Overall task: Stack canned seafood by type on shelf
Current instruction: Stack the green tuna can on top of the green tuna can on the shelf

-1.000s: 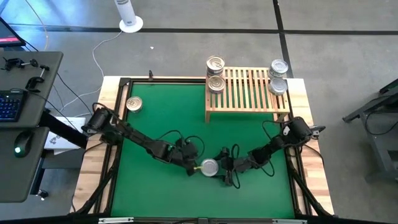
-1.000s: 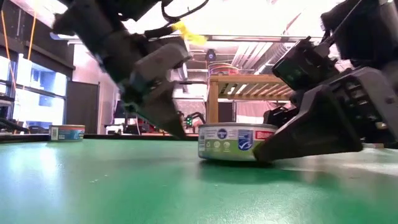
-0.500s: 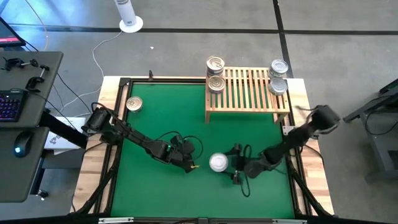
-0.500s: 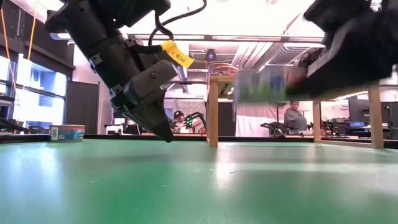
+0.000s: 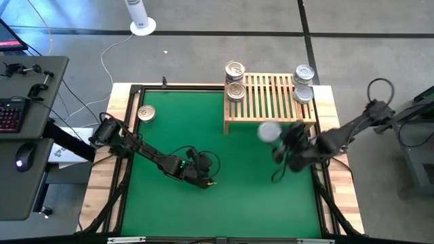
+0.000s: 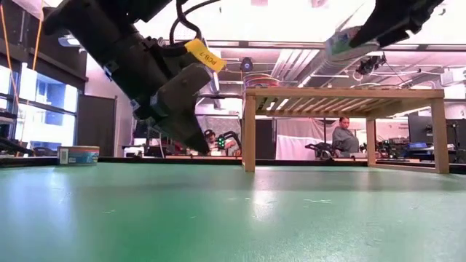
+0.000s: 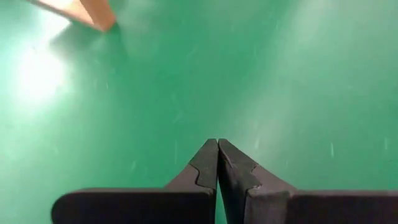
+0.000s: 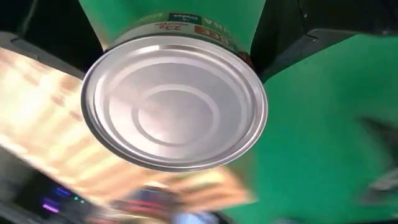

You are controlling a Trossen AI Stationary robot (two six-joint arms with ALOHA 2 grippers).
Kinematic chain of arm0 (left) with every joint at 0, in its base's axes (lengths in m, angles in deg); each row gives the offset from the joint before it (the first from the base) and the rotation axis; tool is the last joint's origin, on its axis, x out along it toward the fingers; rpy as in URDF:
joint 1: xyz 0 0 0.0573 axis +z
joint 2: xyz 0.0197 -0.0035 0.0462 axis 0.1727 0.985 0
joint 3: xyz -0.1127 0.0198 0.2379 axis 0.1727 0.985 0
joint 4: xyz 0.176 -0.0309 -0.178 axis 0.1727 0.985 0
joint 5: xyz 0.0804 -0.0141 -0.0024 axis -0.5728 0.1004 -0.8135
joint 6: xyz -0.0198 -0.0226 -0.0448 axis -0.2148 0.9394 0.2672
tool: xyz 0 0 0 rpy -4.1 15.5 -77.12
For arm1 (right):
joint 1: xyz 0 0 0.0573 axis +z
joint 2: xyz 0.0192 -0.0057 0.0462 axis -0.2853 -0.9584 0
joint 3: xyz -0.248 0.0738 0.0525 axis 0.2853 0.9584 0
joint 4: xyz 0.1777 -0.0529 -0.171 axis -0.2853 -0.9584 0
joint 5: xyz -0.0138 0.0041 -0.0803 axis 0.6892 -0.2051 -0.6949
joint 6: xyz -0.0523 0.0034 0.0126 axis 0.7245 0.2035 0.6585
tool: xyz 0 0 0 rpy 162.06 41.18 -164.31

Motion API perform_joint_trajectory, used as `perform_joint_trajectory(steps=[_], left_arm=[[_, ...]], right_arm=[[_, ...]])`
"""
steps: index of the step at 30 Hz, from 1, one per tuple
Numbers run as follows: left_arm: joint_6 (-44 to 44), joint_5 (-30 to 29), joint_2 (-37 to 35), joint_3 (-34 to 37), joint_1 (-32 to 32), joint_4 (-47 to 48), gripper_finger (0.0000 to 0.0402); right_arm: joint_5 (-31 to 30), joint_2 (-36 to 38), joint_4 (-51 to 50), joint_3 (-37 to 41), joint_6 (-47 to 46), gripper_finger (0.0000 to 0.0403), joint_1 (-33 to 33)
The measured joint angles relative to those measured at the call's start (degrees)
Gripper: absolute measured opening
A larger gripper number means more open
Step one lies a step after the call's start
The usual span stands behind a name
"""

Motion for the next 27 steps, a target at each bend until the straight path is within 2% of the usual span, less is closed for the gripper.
perform_joint_trajectory(steps=[5, 9, 16, 21, 27], left_arm=[[-4.9, -2.7, 0.0, 0.0, -0.5, -5.0, 0.0], [-9.0, -3.2, 0.0, 0.0, -0.4, -9.2, 0.0], [-14.5, -3.2, 0.0, 0.0, -0.4, -14.7, 0.0], [-14.8, -3.2, 0.0, 0.0, -0.5, -14.8, 0.0], [-14.8, -3.2, 0.0, 0.0, -1.1, -14.8, 0.0]], right_arm=[[-3.0, 6.4, -22.6, -5.7, -12.7, 0.036, -8.6], [-2.9, 11.1, -29.6, -6.8, -17.6, 0.036, -17.0], [-2.8, 15.3, -30.2, -5.6, -16.4, 0.0363, -31.8], [-2.4, 15.1, -27.0, -5.6, -9.6, 0.0365, -40.3], [4.1, 15.1, -19.7, -5.6, 1.4, 0.0365, -50.0]])
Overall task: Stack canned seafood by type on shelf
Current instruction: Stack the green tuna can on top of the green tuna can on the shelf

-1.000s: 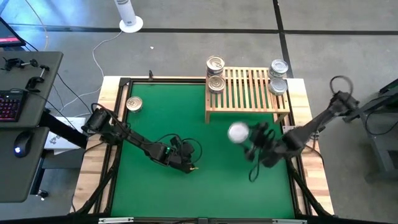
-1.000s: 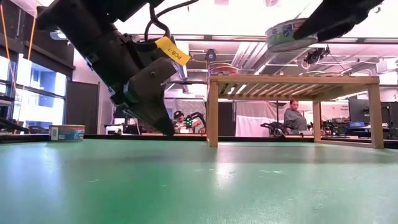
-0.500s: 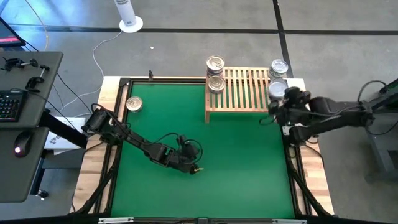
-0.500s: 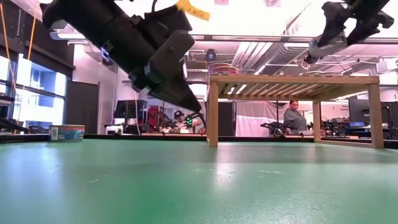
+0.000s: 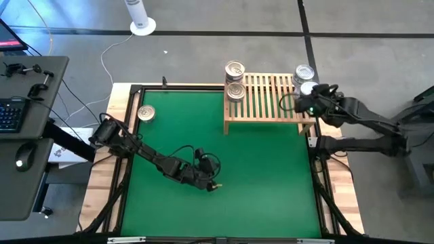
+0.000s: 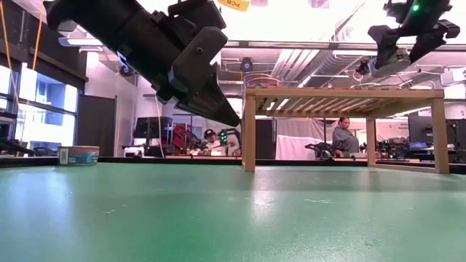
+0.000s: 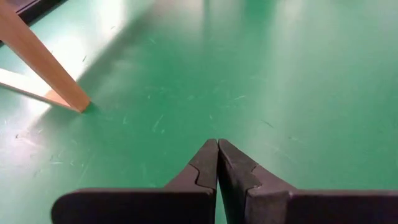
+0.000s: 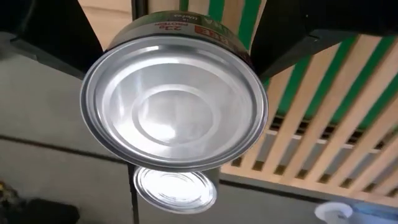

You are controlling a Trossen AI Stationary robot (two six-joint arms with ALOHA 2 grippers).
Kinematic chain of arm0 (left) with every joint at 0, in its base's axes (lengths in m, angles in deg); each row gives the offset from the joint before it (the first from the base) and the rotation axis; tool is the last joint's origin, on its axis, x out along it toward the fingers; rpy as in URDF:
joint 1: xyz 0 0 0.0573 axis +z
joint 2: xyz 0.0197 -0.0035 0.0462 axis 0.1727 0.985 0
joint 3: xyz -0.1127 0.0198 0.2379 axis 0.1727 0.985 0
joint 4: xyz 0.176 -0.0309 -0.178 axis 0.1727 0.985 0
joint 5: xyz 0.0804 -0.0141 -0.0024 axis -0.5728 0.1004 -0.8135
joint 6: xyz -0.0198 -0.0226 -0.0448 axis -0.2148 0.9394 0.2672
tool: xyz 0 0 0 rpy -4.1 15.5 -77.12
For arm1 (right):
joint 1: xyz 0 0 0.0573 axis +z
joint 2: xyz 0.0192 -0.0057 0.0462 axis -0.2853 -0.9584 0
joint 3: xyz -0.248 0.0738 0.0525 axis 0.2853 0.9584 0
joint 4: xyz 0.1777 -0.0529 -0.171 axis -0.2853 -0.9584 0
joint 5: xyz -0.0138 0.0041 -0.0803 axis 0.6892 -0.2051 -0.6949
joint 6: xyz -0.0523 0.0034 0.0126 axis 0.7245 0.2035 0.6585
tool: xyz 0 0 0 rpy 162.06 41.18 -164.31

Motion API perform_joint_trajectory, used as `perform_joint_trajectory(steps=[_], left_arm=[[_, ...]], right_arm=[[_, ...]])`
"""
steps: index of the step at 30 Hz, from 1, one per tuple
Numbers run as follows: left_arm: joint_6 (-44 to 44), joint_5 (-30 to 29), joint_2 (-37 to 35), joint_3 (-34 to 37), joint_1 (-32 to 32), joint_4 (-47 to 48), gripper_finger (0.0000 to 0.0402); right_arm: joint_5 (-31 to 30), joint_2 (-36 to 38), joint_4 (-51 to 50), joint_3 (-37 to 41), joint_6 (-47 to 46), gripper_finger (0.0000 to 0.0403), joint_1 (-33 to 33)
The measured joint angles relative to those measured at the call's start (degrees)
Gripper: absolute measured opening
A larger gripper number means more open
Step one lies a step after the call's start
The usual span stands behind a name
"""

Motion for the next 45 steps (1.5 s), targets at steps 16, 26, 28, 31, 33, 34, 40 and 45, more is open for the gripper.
perform_joint_trajectory(steps=[16, 26, 28, 31, 33, 34, 40, 45], left_arm=[[0.1, -0.1, 0.0, 0.0, -1.2, -1.5, 0.0], [0.1, -0.2, 0.0, 0.0, -1.7, -1.6, 0.0], [0.2, -0.2, 0.0, 0.0, -2.0, -1.6, 0.0], [0.2, -0.2, 0.0, 0.0, -2.4, -1.6, 0.0], [0.2, -0.2, 0.0, 0.0, -2.4, -1.6, 0.0], [0.2, -0.2, 0.0, 0.0, -2.3, -1.6, 0.0], [0.2, -0.2, 0.0, 0.0, -2.3, -2.0, 0.0], [0.2, -0.2, 0.0, 0.0, -2.3, -2.0, 0.0]], right_arm=[[13.9, -1.1, 8.0, 0.0, 11.9, 0.0366, -16.6], [13.3, -3.1, 12.0, 4.6, 12.8, 0.0366, -18.0], [13.5, -3.0, 12.2, 4.8, 13.3, 0.0366, -18.0], [14.6, -3.0, 12.2, 4.8, 13.3, 0.0366, -18.0], [14.8, -3.0, 12.2, 4.8, 13.5, 0.0366, -18.0], [14.9, -3.0, 12.2, 4.8, 13.6, 0.0367, -18.0], [16.5, -3.0, 12.3, 4.8, 15.4, 0.0383, -18.0], [17.7, -3.1, 10.7, 4.5, 16.8, 0.0397, -18.0]])
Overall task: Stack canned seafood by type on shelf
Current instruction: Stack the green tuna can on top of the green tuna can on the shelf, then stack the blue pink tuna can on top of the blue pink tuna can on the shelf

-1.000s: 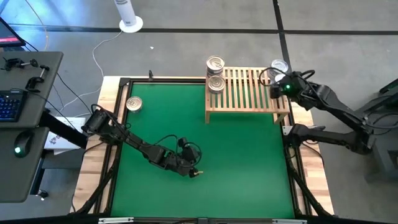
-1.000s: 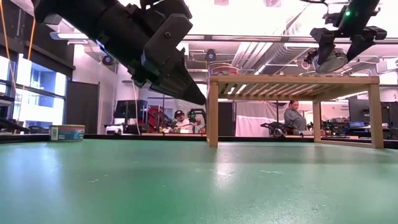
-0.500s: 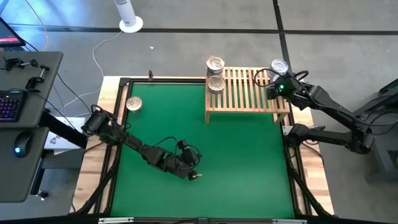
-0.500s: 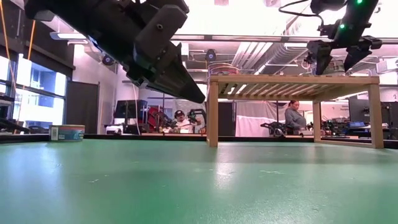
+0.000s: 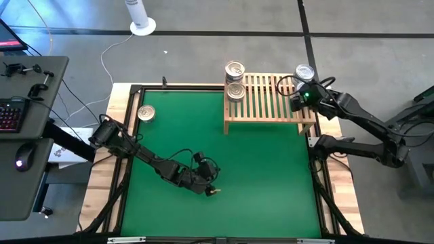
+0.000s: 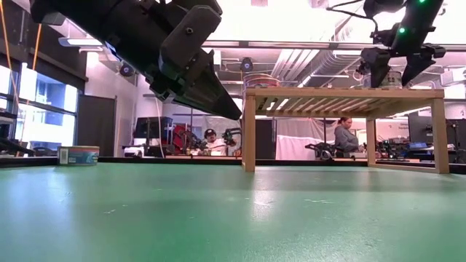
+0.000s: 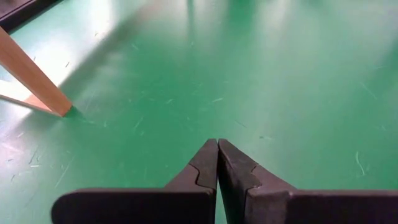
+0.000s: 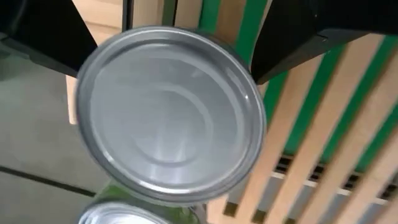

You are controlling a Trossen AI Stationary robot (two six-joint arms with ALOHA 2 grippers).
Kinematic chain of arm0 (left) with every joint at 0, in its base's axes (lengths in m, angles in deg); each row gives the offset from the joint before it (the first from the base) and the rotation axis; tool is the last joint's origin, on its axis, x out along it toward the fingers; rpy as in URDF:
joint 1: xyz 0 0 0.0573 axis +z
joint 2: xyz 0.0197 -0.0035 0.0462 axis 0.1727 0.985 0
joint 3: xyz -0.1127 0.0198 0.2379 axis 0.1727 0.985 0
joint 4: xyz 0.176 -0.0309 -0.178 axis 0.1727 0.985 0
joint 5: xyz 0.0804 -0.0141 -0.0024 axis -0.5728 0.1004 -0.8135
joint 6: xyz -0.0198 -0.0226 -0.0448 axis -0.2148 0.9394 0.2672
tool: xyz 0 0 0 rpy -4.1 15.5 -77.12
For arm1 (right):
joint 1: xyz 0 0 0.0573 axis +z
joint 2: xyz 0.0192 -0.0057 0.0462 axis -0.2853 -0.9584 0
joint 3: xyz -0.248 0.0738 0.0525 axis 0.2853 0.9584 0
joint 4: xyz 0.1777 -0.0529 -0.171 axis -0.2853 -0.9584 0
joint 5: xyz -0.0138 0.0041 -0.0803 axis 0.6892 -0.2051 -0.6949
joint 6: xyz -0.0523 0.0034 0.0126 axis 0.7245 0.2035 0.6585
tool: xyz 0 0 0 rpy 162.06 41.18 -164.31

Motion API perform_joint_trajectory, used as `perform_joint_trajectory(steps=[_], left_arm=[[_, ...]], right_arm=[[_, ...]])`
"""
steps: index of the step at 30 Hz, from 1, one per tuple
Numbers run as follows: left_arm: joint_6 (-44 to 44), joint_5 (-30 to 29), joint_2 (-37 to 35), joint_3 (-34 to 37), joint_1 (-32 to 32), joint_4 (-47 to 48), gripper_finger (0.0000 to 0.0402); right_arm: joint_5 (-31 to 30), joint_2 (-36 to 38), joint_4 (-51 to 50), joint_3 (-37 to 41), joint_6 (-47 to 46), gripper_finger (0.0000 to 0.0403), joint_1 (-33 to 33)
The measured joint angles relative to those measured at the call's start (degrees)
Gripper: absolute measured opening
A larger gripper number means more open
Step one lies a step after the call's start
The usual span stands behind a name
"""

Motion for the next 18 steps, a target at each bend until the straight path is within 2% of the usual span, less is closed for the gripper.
perform_joint_trajectory(steps=[10, 18], left_arm=[[0.5, 0.0, 0.0, 0.0, 0.0, 0.0, 0.0], [0.9, 0.0, 0.0, 0.0, 0.0, 0.0, 0.0]], right_arm=[[0.1, 0.1, -3.4, -4.0, 0.7, 0.0399, 0.0], [0.1, 0.1, -11.5, -8.4, -0.6, 0.0399, 0.0]])
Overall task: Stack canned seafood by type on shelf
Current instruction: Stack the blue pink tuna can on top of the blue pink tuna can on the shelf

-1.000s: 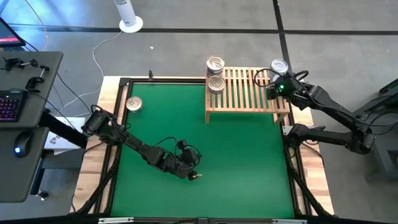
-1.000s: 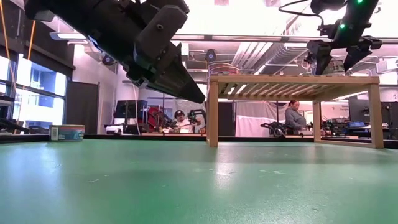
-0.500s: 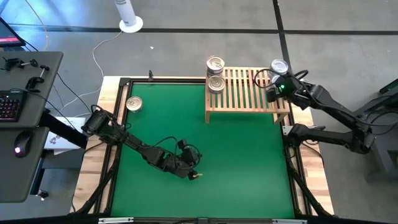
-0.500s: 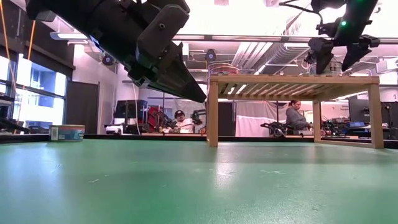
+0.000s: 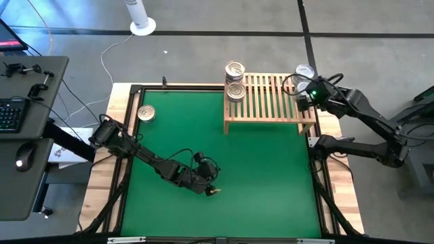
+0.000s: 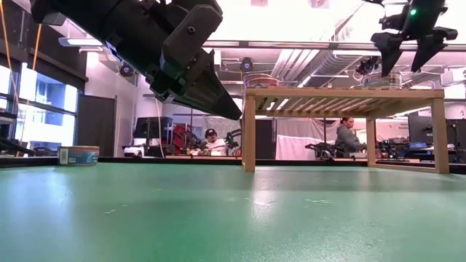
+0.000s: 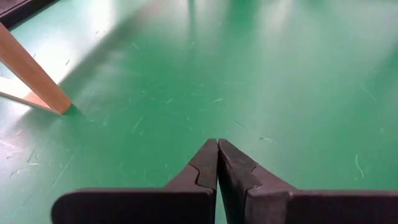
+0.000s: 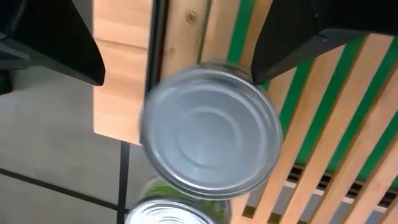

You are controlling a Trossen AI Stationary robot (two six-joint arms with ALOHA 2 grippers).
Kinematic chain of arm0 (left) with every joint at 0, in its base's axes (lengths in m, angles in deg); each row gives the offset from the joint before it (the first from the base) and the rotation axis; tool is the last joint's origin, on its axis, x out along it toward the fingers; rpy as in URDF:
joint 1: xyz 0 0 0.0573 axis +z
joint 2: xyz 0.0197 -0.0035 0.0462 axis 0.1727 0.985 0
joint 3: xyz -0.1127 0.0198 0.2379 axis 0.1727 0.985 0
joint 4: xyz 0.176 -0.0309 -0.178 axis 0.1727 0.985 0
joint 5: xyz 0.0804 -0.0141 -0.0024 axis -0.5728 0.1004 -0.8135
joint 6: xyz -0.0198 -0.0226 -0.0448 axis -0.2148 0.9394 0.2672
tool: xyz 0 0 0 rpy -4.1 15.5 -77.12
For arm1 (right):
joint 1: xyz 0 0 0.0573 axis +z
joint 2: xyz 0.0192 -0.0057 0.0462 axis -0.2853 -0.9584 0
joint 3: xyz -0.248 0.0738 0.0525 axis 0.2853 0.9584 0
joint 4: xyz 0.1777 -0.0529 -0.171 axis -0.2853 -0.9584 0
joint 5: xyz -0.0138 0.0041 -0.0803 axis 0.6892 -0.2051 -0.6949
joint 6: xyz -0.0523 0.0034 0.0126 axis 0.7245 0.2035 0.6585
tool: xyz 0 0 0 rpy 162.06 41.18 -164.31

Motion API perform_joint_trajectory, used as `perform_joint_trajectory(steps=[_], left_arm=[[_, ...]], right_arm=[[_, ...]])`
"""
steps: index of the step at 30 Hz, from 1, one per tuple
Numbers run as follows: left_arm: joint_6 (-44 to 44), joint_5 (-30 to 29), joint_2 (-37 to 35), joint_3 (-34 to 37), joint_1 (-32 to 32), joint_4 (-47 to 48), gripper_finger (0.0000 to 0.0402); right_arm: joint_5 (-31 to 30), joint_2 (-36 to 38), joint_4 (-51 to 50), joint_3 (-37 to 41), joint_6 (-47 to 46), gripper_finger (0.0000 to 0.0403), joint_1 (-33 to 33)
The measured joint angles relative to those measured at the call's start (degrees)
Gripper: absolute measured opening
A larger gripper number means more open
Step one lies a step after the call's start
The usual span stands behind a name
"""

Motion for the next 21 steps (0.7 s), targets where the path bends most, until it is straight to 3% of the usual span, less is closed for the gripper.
perform_joint_trajectory(steps=[5, 11, 17, 21], left_arm=[[0.0, 0.0, 0.0, 0.0, 0.0, 0.0, 0.0], [0.0, 0.0, 0.0, 0.0, 0.0, -0.4, 0.0], [-0.5, -0.5, 0.0, 0.0, 0.1, -0.4, 0.0], [-0.5, -2.4, 0.0, 0.0, 0.2, 0.1, 0.0]], right_arm=[[1.9, 0.1, -5.0, -4.6, -1.3, 0.0399, 0.0], [9.4, 0.3, -2.3, -5.9, 3.3, 0.0399, 2.1], [9.5, 2.3, 6.4, -3.0, 1.9, 0.0399, 14.3], [5.7, 2.9, 14.7, 0.9, 0.2, 0.0399, 25.6]])
